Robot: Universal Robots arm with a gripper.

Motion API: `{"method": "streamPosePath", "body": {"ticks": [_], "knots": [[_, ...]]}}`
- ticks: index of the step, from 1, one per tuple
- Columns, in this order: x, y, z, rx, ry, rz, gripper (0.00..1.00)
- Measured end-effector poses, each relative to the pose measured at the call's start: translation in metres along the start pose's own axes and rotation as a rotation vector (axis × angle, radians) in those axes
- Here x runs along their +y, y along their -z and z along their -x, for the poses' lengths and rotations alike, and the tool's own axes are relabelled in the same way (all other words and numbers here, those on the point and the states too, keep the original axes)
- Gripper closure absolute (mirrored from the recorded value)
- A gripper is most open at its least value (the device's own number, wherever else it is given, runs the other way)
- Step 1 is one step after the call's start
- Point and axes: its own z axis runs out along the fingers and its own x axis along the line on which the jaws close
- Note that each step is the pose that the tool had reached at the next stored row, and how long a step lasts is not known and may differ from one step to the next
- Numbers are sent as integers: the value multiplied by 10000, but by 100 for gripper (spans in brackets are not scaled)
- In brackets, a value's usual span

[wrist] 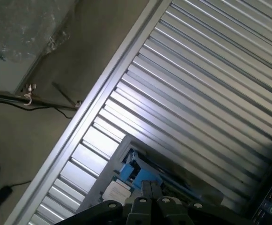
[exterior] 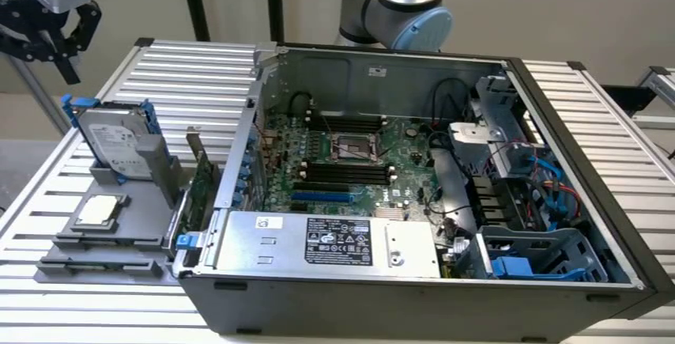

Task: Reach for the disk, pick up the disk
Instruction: 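Pick up the disk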

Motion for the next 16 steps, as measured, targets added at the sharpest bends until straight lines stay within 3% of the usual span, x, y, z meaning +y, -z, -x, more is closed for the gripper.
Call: {"method": "streamPosePath", "body": {"ticks": [16], "knots": [[0, 0, 0, 81, 2495, 24, 89]]}}
